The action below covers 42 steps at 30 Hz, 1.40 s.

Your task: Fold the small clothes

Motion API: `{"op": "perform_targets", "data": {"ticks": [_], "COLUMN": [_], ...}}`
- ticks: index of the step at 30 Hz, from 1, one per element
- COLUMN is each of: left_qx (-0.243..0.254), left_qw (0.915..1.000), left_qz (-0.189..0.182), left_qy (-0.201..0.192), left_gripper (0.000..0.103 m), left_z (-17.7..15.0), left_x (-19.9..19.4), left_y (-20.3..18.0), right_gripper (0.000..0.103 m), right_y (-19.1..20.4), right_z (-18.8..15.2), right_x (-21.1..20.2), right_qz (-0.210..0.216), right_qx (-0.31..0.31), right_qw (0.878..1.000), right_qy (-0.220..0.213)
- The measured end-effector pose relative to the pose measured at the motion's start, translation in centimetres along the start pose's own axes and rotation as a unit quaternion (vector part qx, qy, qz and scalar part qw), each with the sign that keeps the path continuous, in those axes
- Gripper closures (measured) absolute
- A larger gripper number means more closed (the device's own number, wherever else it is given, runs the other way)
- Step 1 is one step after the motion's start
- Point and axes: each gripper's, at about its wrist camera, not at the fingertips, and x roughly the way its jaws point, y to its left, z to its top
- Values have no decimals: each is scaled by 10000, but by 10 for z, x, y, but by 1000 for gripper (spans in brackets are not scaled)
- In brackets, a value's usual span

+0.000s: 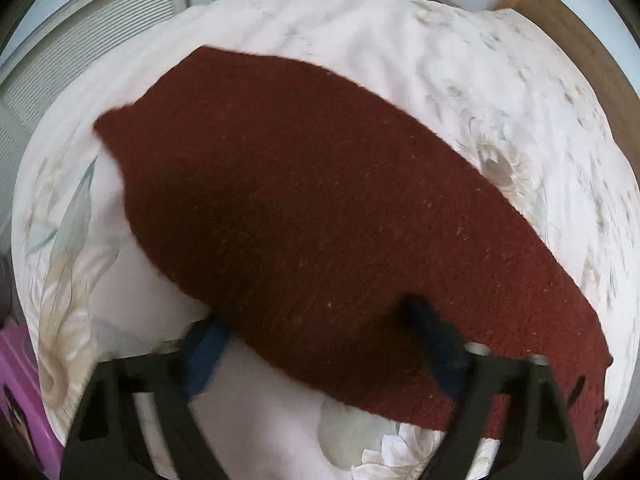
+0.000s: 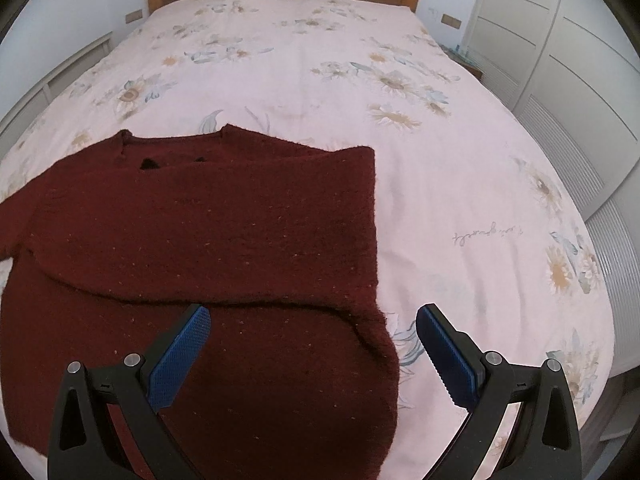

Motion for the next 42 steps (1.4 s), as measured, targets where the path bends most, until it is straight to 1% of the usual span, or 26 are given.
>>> {"op": "perform_targets", "data": {"ticks": [1, 2, 3, 4, 8, 13, 14, 16, 17, 19, 21, 22, 23, 25, 26, 28, 32, 34, 38, 40, 42], "left_qx": [60, 87, 128, 204, 687, 1526, 1629, 1862, 1955, 2254, 2534, 2642, 2772, 3096, 3217, 3449, 3796, 3943, 4248, 4332, 4375], "left_qw": [10000, 9999, 9997, 9993, 9969, 9854, 9833, 9780, 9757, 9676, 9588, 9554, 9512, 9407, 9366, 9280, 9132, 9050, 8886, 8840, 8834], "left_qz": [-45, -105, -196, -276, -46, -39, -87, -292, -365, -589, -897, -983, -1047, -1131, -1158, -1251, -1411, -1554, -1711, -1746, -1670], "left_qy": [-12, -53, -106, -124, -388, -759, -802, -893, -922, -976, -917, -886, -860, -798, -765, -654, -455, -365, -276, -201, -145], "left_gripper": [57, 67, 88, 90, 91, 91, 91, 92, 92, 92, 92, 92, 92, 92, 92, 92, 92, 92, 92, 92, 92], "left_z": [0, 0, 0, -2, -11, -32, -32, -45, -45, -61, -78, -83, -90, -116, -117, -136, -163, -176, -205, -216, -226], "left_x": [-2, -4, -7, -10, -33, -79, -86, -107, -108, -125, -138, -140, -141, -140, -133, -127, -107, -100, -95, -87, -77], "left_y": [1, 1, 3, 3, -6, -41, -49, -73, -91, -118, -148, -160, -175, -206, -222, -250, -297, -319, -358, -371, -379], "right_gripper": [0, 0, 0, 0, 0, 0, 0, 0, 0, 0, 0, 0, 0, 0, 0, 0, 0, 0, 0, 0, 0], "right_y": [1, 2, 2, 3, 5, 7, 7, 7, 8, 9, 6, 3, 0, -8, -12, -21, -34, -39, -44, -43, -41], "right_z": [0, 0, 0, 0, 1, -2, -2, -3, -3, -1, 1, 3, 5, 8, 10, 13, 17, 19, 18, 16, 12], "right_x": [0, 1, 1, 0, -2, -7, -8, -9, -9, -11, -13, -14, -15, -16, -17, -20, -29, -33, -36, -33, -28], "right_qz": [3, 15, 21, 23, 70, 152, 169, 188, 194, 186, 165, 132, 117, 126, 133, 151, 146, 122, 160, 186, 222], "right_qx": [0, -11, -22, -37, -50, -38, -38, -72, -120, -215, -267, -253, -227, -143, -99, 7, 99, 125, 208, 217, 201], "right_qw": [10000, 10000, 10000, 10000, 10000, 9998, 9998, 9998, 9997, 9995, 9994, 9994, 9995, 9996, 9997, 9997, 9995, 9993, 9990, 9991, 9992], "right_qy": [6, 11, 14, 11, -18, -77, -81, -88, -91, -112, -157, -174, -183, -190, -186, -202, -269, -322, -362, -317, -246]}}
